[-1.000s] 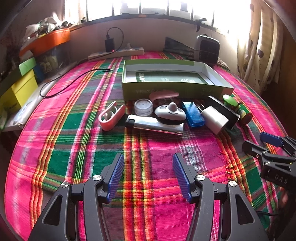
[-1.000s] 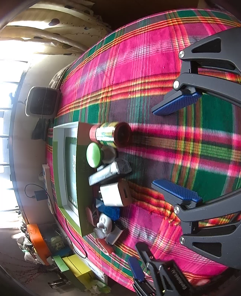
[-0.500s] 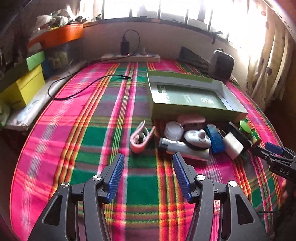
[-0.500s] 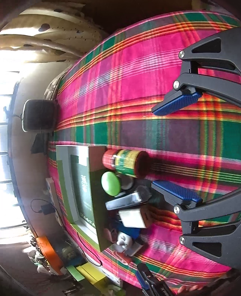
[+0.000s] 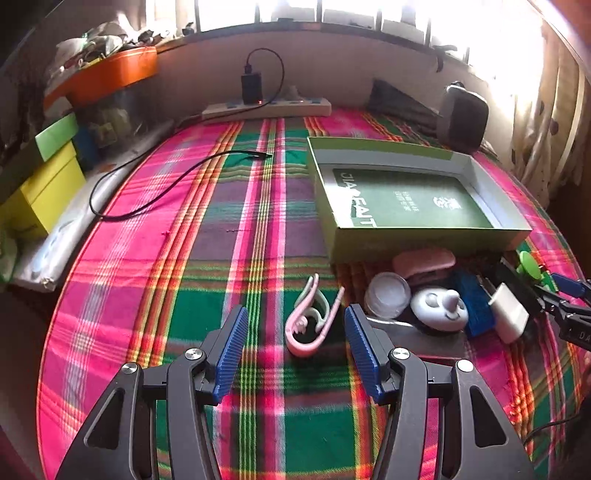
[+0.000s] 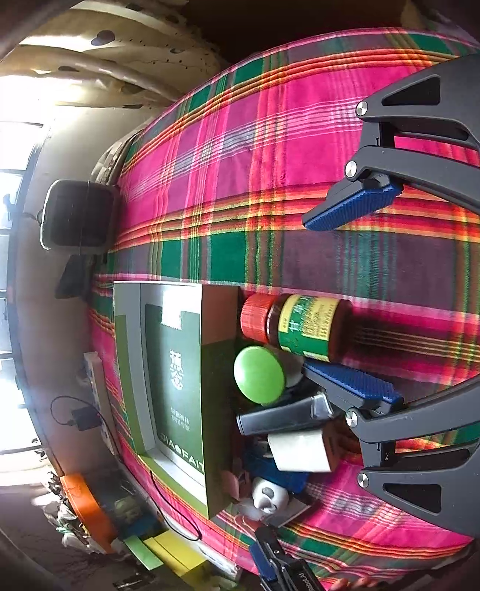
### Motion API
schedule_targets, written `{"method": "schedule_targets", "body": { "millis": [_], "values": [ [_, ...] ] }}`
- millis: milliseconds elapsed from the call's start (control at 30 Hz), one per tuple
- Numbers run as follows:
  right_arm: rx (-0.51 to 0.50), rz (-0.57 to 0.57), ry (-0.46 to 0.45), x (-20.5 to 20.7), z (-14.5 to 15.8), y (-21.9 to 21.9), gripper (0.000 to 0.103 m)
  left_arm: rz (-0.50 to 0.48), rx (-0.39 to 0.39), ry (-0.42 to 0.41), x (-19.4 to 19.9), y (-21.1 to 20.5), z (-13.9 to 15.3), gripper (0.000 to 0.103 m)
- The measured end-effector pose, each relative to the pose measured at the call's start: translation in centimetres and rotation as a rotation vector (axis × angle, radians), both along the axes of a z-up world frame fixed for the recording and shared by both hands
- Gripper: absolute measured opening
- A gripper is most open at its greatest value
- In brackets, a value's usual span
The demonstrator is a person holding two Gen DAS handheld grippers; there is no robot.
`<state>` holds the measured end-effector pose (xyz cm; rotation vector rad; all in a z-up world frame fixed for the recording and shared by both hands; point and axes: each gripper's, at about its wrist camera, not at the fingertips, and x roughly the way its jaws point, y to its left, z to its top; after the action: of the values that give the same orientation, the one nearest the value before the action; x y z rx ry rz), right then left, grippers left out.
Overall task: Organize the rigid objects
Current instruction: 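Grasp the pink plastic clip with the left tool while the right tool grasps the red-capped brown bottle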
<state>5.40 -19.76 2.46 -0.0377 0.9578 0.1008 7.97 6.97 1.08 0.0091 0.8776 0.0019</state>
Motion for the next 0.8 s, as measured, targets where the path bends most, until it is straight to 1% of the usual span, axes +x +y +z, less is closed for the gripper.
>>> {"method": "schedule_targets", "body": {
  "millis": [267, 367, 433, 500, 567, 633, 700, 800],
  "values": [
    [-0.016, 0.006, -0.006, 0.9, -0.1, -0.1, 0.072, 0.011, 0.002, 0.035, 1.1, 0.2, -0.7, 0.055],
    [-0.019, 0.015, -0.011, 1.0, -0.1, -0.1, 0.063, 0.013, -0.001, 0.031, 1.3, 0.2, -0.7, 0.054],
    [-0.027, 0.021, -0.014, 0.9, 0.0, 0.0, 0.052, 0.016, -0.007, 0.030, 1.4, 0.4, -0.7, 0.053],
    [-0.029, 0.024, -0.017, 0.9, -0.1, 0.0, 0.049, 0.020, -0.012, 0.027, 1.4, 0.5, -0.7, 0.049],
    [-0.024, 0.028, -0.017, 0.9, -0.1, 0.0, 0.045, 0.020, -0.018, 0.026, 1.3, 0.7, -0.7, 0.042],
    [-0.025, 0.030, -0.020, 0.8, -0.1, 0.1, 0.037, 0.022, -0.019, 0.024, 1.3, 0.7, -0.6, 0.038],
    [-0.023, 0.033, -0.022, 0.8, -0.1, 0.1, 0.033, 0.018, -0.019, 0.023, 1.2, 0.6, -0.6, 0.033],
    [-0.023, 0.031, -0.023, 0.7, -0.1, 0.1, 0.033, 0.017, -0.018, 0.022, 1.1, 0.6, -0.5, 0.026]
  ]
}}
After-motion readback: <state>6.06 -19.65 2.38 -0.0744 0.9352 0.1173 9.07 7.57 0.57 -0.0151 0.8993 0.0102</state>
